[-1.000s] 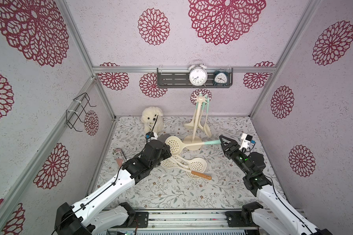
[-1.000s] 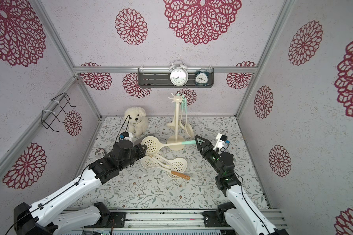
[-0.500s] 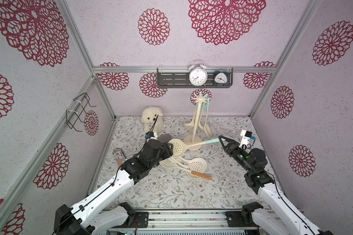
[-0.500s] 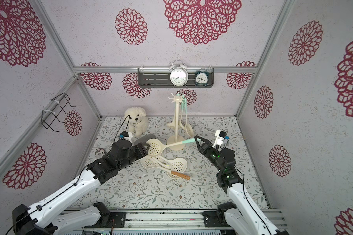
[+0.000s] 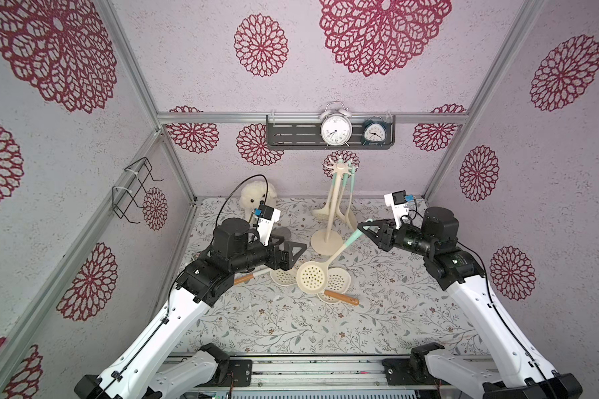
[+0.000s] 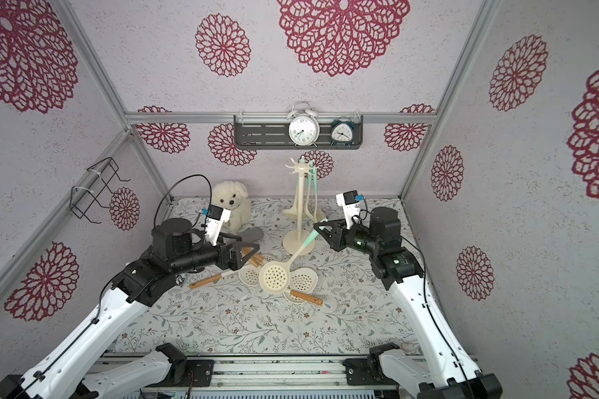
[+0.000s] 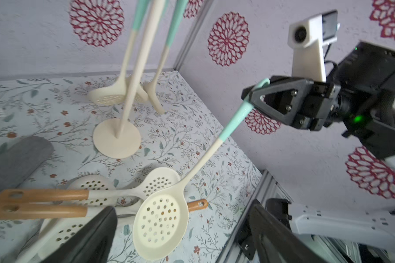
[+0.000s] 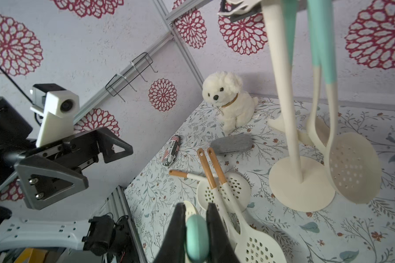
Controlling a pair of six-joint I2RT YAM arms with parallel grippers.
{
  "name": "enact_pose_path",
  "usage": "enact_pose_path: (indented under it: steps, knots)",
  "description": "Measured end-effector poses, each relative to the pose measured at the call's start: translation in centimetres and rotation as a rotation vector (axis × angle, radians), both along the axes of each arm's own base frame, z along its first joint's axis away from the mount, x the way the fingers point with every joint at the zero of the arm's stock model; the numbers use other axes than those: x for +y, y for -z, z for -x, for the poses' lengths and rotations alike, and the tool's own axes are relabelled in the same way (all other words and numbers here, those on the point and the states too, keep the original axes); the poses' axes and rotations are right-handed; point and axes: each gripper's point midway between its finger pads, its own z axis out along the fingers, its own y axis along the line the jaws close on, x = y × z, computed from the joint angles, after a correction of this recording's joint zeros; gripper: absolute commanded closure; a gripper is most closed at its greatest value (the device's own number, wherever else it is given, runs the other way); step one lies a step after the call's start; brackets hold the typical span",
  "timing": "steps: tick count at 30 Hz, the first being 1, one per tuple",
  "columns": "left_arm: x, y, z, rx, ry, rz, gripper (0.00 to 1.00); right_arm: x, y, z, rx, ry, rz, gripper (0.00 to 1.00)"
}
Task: Hang the skimmer on the kitchen utensil rack
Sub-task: Pick up the skimmer from the center of the board.
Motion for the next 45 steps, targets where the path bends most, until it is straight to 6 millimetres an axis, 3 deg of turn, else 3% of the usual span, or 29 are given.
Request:
enact_pose_path:
  steps: [7,17,22,25,32,35,36,37,39,43,45]
  knots:
    - [-3.5,1.3,2.0,0.047,0.287,0.041,0.03,1.3,-2.6,2.7,-0.084,-0.187,0.004,1.00]
    - [-7.1,0.4,1.6,0.051,0.476,0.088,0.15,2.0,-3.9,4.7,-0.099,-0.312,-0.052,1.00]
    - [-8.9,1.8,2.6,0.090,0.554,0.082,0.38,2.1,-5.2,5.2,-0.129,-0.331,-0.086,1.00]
    - [-9.3,2.3,3.0,0.109,0.582,0.081,0.57,2.1,-5.9,5.4,-0.145,-0.334,-0.100,1.00]
    - [-9.5,1.9,4.0,0.057,0.650,0.100,1.00,1.9,-6.6,5.5,-0.152,-0.307,-0.114,1.00]
    - [-9.7,1.8,4.7,0.031,0.670,0.098,1.00,1.7,-6.2,5.2,-0.104,-0.286,-0.126,1.00]
    - [-9.6,1.9,4.7,0.026,0.665,0.096,1.00,1.6,-6.2,5.2,-0.102,-0.272,-0.127,0.79]
    - [-9.6,1.9,4.5,0.017,0.656,0.094,1.00,1.5,-6.2,5.1,-0.098,-0.253,-0.126,0.49]
    - [-9.5,1.9,4.0,0.009,0.597,0.081,1.00,0.9,-5.9,4.2,-0.109,-0.173,-0.113,0.02]
    - [-8.1,2.8,1.0,-0.007,0.334,-0.010,1.00,-1.1,-6.1,3.5,-0.167,0.026,-0.123,0.01]
    - [-7.5,2.9,-0.3,-0.040,0.191,-0.058,1.00,-2.3,-6.3,3.7,-0.196,0.132,-0.157,0.06]
